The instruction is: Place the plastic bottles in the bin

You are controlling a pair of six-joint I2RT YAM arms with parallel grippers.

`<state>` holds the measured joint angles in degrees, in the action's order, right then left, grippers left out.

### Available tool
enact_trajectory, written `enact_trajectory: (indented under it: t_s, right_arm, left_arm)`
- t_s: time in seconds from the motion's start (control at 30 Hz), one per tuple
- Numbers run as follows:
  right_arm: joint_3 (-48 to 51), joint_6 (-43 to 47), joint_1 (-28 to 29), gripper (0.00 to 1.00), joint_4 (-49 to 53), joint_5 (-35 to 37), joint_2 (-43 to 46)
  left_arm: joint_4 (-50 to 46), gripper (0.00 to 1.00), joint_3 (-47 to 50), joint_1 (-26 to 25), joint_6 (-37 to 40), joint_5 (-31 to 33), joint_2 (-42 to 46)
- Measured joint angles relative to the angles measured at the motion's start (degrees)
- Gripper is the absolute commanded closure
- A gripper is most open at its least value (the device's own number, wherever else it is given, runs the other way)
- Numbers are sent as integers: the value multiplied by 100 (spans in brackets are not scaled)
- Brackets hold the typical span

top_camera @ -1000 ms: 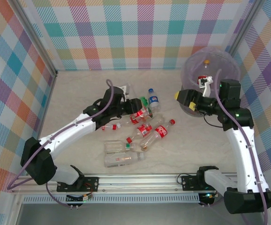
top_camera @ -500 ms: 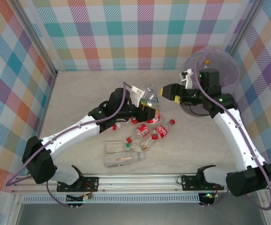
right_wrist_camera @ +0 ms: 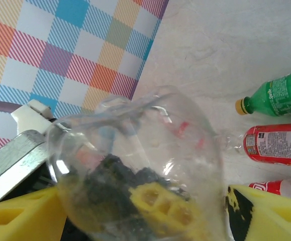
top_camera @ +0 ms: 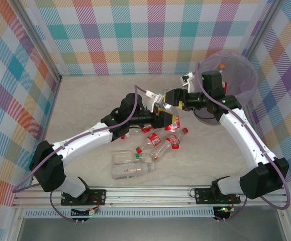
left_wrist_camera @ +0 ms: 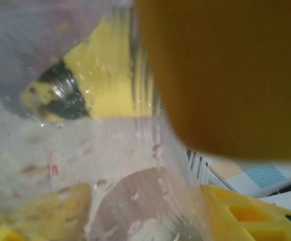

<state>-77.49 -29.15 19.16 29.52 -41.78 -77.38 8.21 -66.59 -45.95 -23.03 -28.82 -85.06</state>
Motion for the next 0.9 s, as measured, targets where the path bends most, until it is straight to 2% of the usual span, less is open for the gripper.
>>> enact_trajectory:
  t_s: [0.1,0.17,0.23,0.4,0.47,0.67,0.8,0.9]
  right_arm:
    - [0,20,7,31,2,-20,-59]
    - [0,92,11,34,13,17,-55]
    - [0,168,11,37,13,76,-52]
    - [-136,345,48,43,234,437,-42]
    - [-282,396,24,44,433,708,-42]
    - [-1211,717,-284,47,1029,1495,-63]
    - [-1856,964,-514,50,1172,2409,-13]
    - [-2068,1176,-592,58,1119,3134,114]
  left_arm:
    - [92,67,0,-9,-107,-70,-48]
    - [105,62,0,-9,-164,-76,-59]
    - [109,51,0,-9,-208,-74,-61]
    - [116,11,0,-9,-306,-55,-48]
    - [79,0,2,-9,-258,0,-2]
    - [-118,0,258,20,-208,566,551]
    - [-553,5,472,103,-455,1370,1099]
    - [-1226,11,472,245,-885,2111,1316]
